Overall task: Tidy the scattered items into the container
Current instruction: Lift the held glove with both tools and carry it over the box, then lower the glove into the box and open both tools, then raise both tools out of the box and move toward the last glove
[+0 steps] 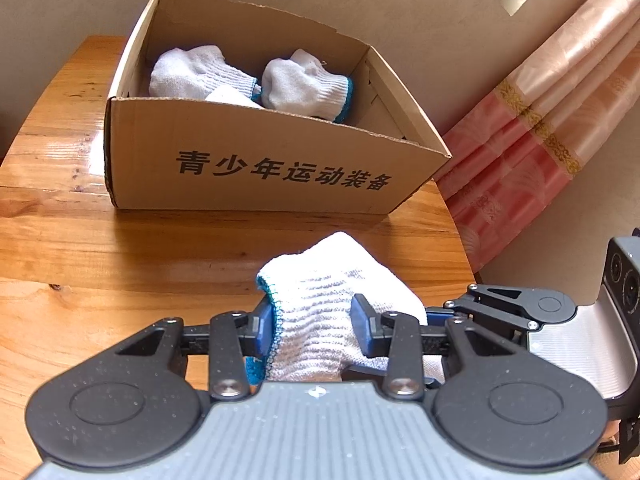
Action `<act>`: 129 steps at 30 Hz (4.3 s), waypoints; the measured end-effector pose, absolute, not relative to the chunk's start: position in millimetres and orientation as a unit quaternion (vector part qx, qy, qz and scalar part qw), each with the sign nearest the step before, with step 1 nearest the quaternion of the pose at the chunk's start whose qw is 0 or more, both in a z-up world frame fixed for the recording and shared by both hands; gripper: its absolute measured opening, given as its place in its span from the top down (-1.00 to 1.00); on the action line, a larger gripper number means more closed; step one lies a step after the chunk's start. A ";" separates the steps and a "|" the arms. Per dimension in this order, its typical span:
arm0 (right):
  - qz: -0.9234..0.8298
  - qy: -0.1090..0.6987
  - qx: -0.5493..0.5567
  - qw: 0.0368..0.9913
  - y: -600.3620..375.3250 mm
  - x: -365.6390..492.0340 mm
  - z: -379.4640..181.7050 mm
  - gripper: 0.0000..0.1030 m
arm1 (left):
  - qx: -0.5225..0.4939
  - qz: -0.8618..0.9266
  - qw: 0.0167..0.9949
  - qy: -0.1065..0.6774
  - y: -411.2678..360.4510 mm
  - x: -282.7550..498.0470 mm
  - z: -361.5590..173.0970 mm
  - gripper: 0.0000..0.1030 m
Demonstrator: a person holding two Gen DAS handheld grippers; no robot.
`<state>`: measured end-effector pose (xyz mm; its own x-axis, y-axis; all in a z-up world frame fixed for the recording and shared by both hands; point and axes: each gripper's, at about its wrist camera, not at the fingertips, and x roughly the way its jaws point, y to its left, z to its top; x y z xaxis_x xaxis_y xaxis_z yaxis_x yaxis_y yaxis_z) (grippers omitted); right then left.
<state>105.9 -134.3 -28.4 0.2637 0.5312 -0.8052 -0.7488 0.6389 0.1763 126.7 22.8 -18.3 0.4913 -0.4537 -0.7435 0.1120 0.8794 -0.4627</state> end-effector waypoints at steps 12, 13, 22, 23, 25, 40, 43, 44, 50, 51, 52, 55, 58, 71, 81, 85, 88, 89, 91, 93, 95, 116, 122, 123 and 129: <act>0.407 0.431 -0.128 0.795 -136.4 99.0 -10.3 -0.20 | -0.175 -0.167 0.853 0.462 19.3 121.3 -0.3 0.28; 0.407 0.430 -0.129 0.795 -136.5 98.5 -9.2 -0.20 | -0.175 -0.168 0.853 0.463 19.2 121.3 0.6 0.28; 0.406 0.420 -0.130 0.801 -139.2 97.5 2.6 -0.20 | -0.165 -0.168 0.859 0.454 13.8 120.7 16.0 0.29; 0.406 0.418 -0.130 0.802 -139.6 97.6 4.3 -0.20 | -0.163 -0.169 0.860 0.452 13.0 120.9 18.0 0.29; 0.405 0.415 -0.130 0.804 -140.4 98.5 7.9 -0.20 | -0.161 -0.169 0.862 0.450 11.7 121.4 21.9 0.29; 0.406 0.392 -0.134 0.815 -144.5 117.2 40.0 -0.20 | -0.155 -0.174 0.876 0.422 4.3 135.2 54.8 0.29; 0.406 0.385 -0.134 0.818 -145.7 122.5 49.2 -0.20 | -0.154 -0.177 0.879 0.414 3.0 140.1 64.5 0.29; 0.406 0.383 -0.134 0.819 -146.2 124.7 52.3 -0.20 | -0.153 -0.178 0.881 0.412 2.4 142.2 67.8 0.29; 0.402 0.367 -0.138 0.828 -147.6 140.9 69.0 -0.20 | -0.142 -0.183 0.887 0.399 -2.9 159.5 85.2 0.29; 0.401 0.365 -0.139 0.829 -147.6 144.6 71.1 -0.20 | -0.141 -0.184 0.888 0.397 -4.0 162.9 87.5 0.29; 0.400 0.364 -0.139 0.830 -147.6 148.2 72.5 -0.20 | -0.140 -0.184 0.888 0.396 -4.9 166.6 89.2 0.29; 0.396 0.360 -0.140 0.833 -147.4 161.3 76.1 -0.20 | -0.138 -0.187 0.890 0.391 -7.5 178.9 92.3 0.29; 0.393 0.360 -0.139 0.834 -147.4 173.8 77.6 -0.20 | -0.137 -0.191 0.891 0.388 -9.2 191.7 92.9 0.29; 0.385 0.378 -0.138 0.830 -138.4 234.0 63.8 -0.20 | -0.157 -0.188 0.882 0.404 -8.9 253.3 75.3 0.29; 0.378 0.417 -0.134 0.815 -130.0 279.1 37.7 -0.20 | -0.198 -0.177 0.856 0.444 -6.0 297.0 37.2 0.29; 0.377 0.441 -0.130 0.804 -129.0 289.5 23.0 -0.20 | -0.205 -0.169 0.846 0.462 -8.0 304.5 21.8 0.29; 0.375 0.453 -0.131 0.798 -127.0 292.5 15.4 -0.20 | -0.206 -0.165 0.839 0.476 -9.5 308.1 14.2 0.27; 0.374 0.456 -0.133 0.796 -126.6 292.9 13.7 -0.20 | -0.208 -0.164 0.837 0.479 -9.6 309.0 12.2 0.27; 0.373 0.461 -0.134 0.794 -125.0 296.5 9.5 -0.21 | -0.209 -0.163 0.834 0.484 -10.0 310.4 8.7 0.27; 0.372 0.466 -0.134 0.791 -124.8 297.3 6.9 -0.20 | -0.211 -0.162 0.830 0.490 -10.4 311.3 5.2 0.26; 0.372 0.470 -0.136 0.789 -124.6 297.5 6.2 -0.21 | -0.212 -0.163 0.827 0.495 -10.8 311.7 2.1 0.25; 0.369 0.481 -0.153 0.780 -125.6 296.1 5.9 -0.38 | -0.180 -0.142 0.814 0.533 -14.7 320.7 -11.4 -0.10; 0.365 0.475 -0.142 0.788 -131.6 296.6 13.3 -0.39 | -0.161 -0.139 0.834 0.510 -13.4 317.9 4.0 -0.11; 0.364 0.475 -0.139 0.789 -133.0 296.9 14.6 -0.39 | -0.157 -0.139 0.837 0.505 -13.4 316.1 7.1 -0.12; 0.358 0.457 -0.126 0.804 -143.9 287.2 31.5 -0.52 | -0.097 -0.135 0.869 0.465 -17.3 295.7 31.3 -0.33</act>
